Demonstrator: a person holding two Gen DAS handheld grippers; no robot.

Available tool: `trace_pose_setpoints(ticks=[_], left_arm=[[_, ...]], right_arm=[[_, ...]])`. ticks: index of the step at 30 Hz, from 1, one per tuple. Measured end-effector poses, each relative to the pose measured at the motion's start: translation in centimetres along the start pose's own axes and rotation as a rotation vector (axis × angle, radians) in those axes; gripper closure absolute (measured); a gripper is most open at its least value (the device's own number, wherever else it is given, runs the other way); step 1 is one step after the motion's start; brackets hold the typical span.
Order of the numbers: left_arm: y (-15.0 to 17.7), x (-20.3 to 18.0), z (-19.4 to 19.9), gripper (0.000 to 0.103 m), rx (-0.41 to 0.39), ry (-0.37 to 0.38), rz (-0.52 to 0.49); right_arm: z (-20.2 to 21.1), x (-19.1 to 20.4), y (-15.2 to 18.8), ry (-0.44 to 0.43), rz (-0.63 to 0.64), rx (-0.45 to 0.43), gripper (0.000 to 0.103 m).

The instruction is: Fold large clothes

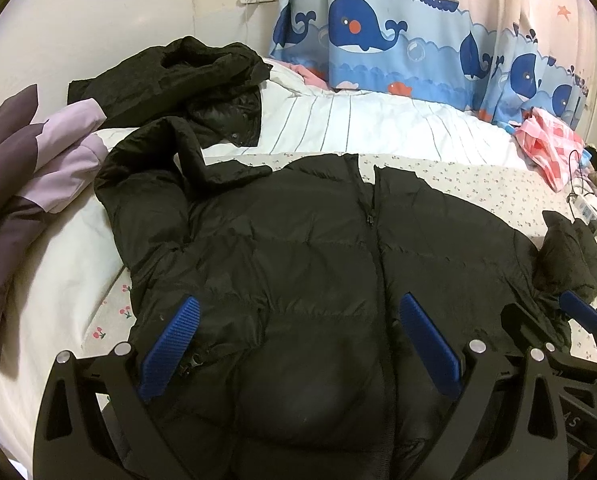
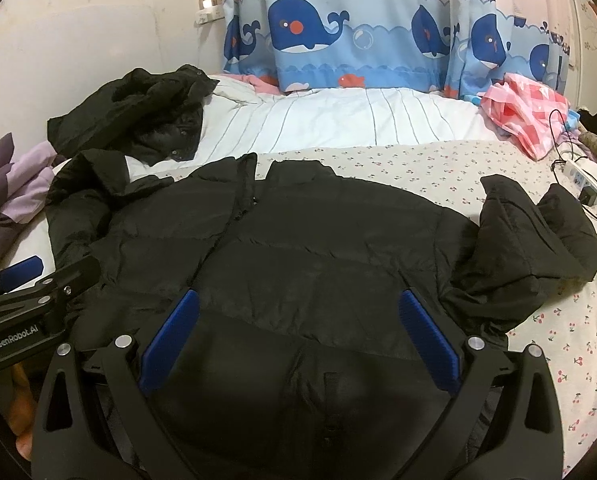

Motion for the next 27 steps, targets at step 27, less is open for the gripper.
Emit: trace_pose_setpoints(ticks=[27], left_arm=[[0.5,1.2,0.8,0.007,0.053,0.051,0.07]], right_arm=[[7.9,-10.5,7.3,0.111,-0.093,0.105,0.006]])
Point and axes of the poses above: each gripper's, at about its wrist camera, not at the fingertips, and z roughly against the way its jaws point, x to its left, y to its underside, the point moved 9 cm from there along -z, roughly the way its jaws point, and after that the axes turned 9 degrees about z, right-handed, at the moved point
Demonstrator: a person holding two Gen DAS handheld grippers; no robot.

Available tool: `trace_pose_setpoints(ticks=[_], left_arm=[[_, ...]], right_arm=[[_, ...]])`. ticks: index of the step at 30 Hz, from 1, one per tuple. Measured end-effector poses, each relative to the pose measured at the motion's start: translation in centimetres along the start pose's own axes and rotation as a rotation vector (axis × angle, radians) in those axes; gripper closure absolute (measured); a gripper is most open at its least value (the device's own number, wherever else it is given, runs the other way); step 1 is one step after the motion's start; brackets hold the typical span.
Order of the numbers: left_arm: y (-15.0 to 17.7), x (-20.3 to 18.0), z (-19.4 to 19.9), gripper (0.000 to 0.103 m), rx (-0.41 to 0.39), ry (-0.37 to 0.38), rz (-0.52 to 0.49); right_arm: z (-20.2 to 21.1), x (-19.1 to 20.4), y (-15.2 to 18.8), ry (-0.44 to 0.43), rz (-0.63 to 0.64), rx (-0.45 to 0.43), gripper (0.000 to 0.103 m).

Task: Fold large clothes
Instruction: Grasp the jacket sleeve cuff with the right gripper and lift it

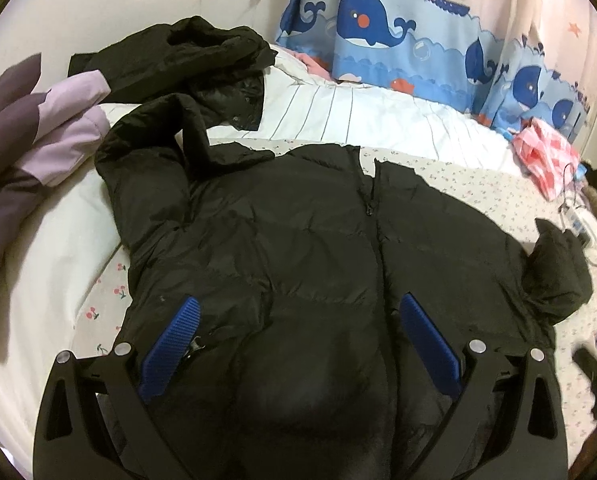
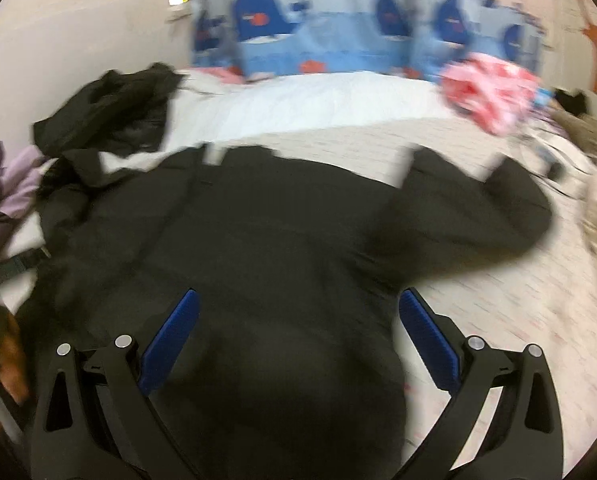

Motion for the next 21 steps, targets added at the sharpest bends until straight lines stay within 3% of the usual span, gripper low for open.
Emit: trace_pose_setpoints(ticks=[2,4,6,9,11,13,15,19,21], left_arm=[[-0.3,0.2,0.4,0.007,-0.006,0.008,0.004],[-0.5,0.4,0.8,0.007,-0.008,0.018,0.019],[-0.4,0.6,0.8,0.007,0.01,0.038,0.046],[-0.3,0.9,0.8,0.007,0.031,0.057,0.081],[-0.2,1.2,1.0,0.007,0.041,0.067,0.104],[-0.1,1.3,1.3,0.007,0.046,0.076,0.119],[0.1,1.4,1.8,0.007,0.048,0.087,0.132],[0.5,0.8,2.8,0.007,0.06,0.13,0.157],[0.6,0.2,3.0,0.007,0.066,0.149,0.15]], right_arm=[[1.0,-2.7,4.3,0.034,-0.049,0.063,0.006],[1.5,-3.5,8.4,0.013,-0.08,0.155,0.006],[2.0,-2.5,12.0,-0.063,-0.093,0.235,0.006],[2.8,0.3,14.7,-0.171,-0.086,0.301,0.006],[3.6,2.7,16.0,-0.203,0.001,0.303,0.007],[4.2,3.9,15.6,-0.219,0.094,0.277,0.042],[4.5,2.9,14.1,-0.237,0.072,0.258,0.089],[6.3,-3.9,8.0,-0.069,0.117,0.152,0.095],[7.4,-8.1,6.1,0.02,0.142,0.154,0.095]])
Point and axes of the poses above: each gripper's, at about its wrist camera, not at the fingertips, and z roughly against the way its jaws point, x to its left, y to its underside, the point moved 9 cm from there along -z, roughly the way its jaws point, and after that the axes turned 9 degrees about z, right-handed, at the moved point
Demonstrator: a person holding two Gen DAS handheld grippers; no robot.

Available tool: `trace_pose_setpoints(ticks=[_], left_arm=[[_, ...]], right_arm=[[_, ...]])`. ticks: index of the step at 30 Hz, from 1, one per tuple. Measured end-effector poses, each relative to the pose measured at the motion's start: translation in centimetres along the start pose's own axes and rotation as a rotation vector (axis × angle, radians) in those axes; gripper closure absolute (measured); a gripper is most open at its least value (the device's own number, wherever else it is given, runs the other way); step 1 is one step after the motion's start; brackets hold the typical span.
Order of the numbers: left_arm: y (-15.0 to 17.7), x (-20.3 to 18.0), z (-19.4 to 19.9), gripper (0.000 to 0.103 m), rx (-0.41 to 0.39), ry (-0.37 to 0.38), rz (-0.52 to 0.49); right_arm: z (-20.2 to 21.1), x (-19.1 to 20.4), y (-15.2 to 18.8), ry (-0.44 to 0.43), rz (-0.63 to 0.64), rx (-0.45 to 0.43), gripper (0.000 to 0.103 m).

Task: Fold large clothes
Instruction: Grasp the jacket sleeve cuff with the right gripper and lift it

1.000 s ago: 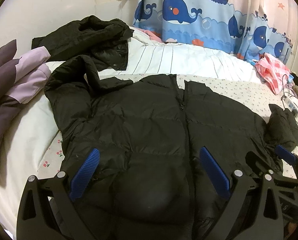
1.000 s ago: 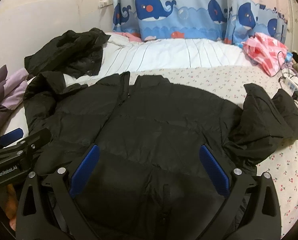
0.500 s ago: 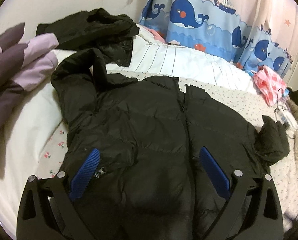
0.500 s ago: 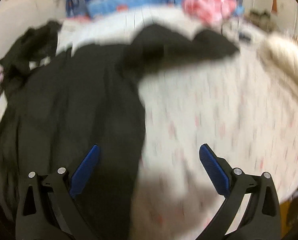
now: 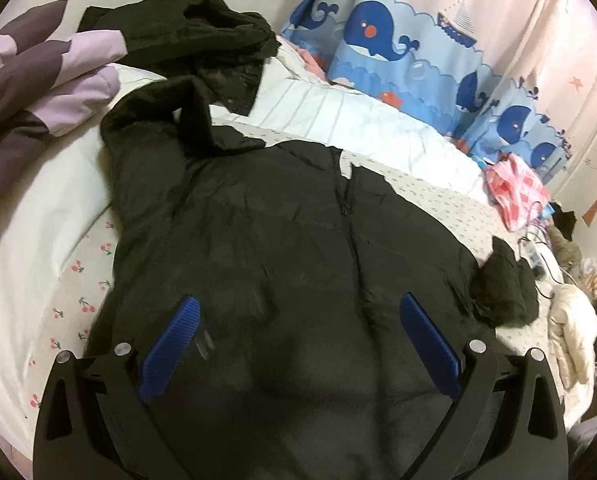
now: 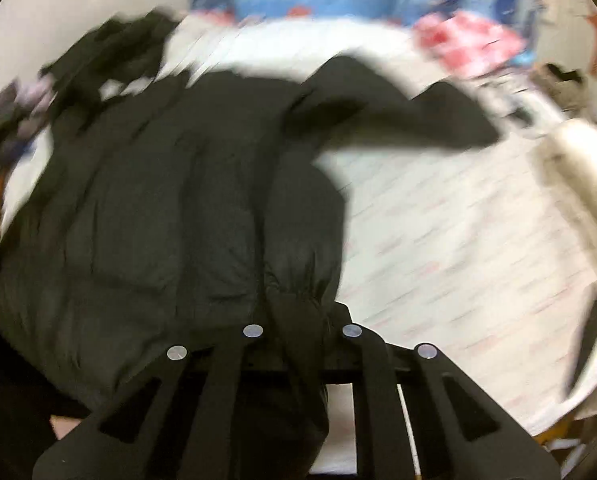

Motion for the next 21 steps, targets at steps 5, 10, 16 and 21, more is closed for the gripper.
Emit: trace_pose_setpoints(ticks=[5,10,16,21], left_arm=[[1.0,-0.7,-2.0,0.007,0.065,0.005,-0.007],[1.6,-1.7,-3.2,0.007,0.098,0.023,0.011],[1.5,-3.7,-3.1,0.007,0.045,0.045,-0.067],[0.9,-4.9,-3.5,0.007,0.016,0.094,-0.102]], right_arm=[[-5.0,-2.4,6.9,-0.127,0.047,0.336,0.075],[0.2,-8.6,3.2,-0.193,-0.191,0.007,0.014],[-4.1,-18.2,-4.3,-0.326,-0.598,-0.162,0.007],[-15.3,-22.1,-7.8,-0.475,-0.954,-0.159,0.007]])
Point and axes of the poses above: each gripper's, at about its wrist camera, not at the fingertips, and z roughly against the way its jaws point, x to its left, y to its underside, the point moved 9 cm from there along -z, roughly the way its jaws point, and after that the axes turned 9 degrees about z, right-handed, at the moved point
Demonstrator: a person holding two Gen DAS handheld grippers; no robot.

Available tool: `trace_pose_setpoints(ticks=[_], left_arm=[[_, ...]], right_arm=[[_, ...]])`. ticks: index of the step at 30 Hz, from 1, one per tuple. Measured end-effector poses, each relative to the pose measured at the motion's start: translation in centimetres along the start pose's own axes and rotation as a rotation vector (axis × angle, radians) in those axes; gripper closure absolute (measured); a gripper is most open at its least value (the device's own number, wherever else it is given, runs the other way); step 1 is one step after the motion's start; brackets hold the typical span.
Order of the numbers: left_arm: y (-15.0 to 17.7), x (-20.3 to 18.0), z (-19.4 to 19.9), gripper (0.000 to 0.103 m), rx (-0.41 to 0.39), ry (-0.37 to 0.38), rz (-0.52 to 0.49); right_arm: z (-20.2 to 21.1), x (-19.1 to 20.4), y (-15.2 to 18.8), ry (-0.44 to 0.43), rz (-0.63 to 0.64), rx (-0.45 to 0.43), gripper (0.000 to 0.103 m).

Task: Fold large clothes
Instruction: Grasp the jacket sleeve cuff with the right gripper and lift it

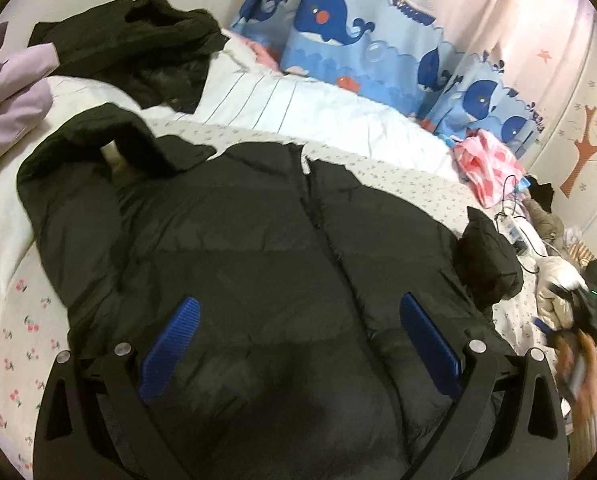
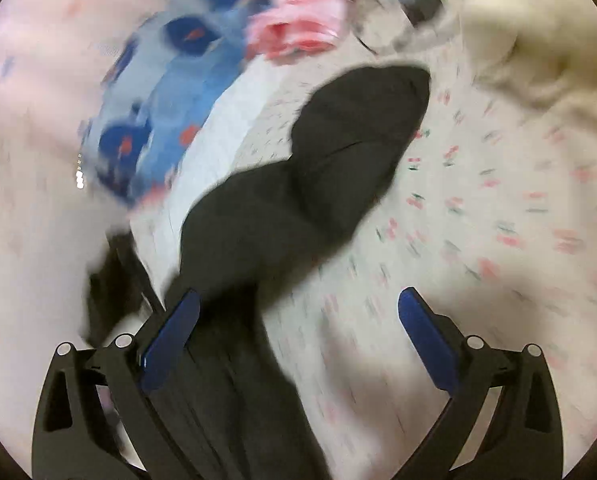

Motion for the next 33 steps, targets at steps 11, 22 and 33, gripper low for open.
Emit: trace_pose_setpoints(ticks=[11,22,33], left_arm=[[-2.3,2.1,-2.4,0.007,-0.005,0.014,0.107],[-0.3,0.8,-3.3,0.007,0.037,-0.003,0.031],[0.4,-0.4,-4.7,0.007,0.017,-0.067,-0.044]], right_arm=[[-4.7,0.3,-13.7,0.081,0.079,-0.285,0.097],[0.8,-9.3,-12.5,0.117,-0.031,-0.251,0.018],[-1.1,-10.7,-14.9,-0.053,-0.16,-0.282,0.007]])
Point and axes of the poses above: each gripper's, at about its wrist camera, not at the fingertips, and z roughly against the way its jaws point, x to its left, y to its underside, the point moved 9 cm from there along -z, roughly the way its jaws point, and after that the axes turned 9 degrees about z, right-handed, at the moved point
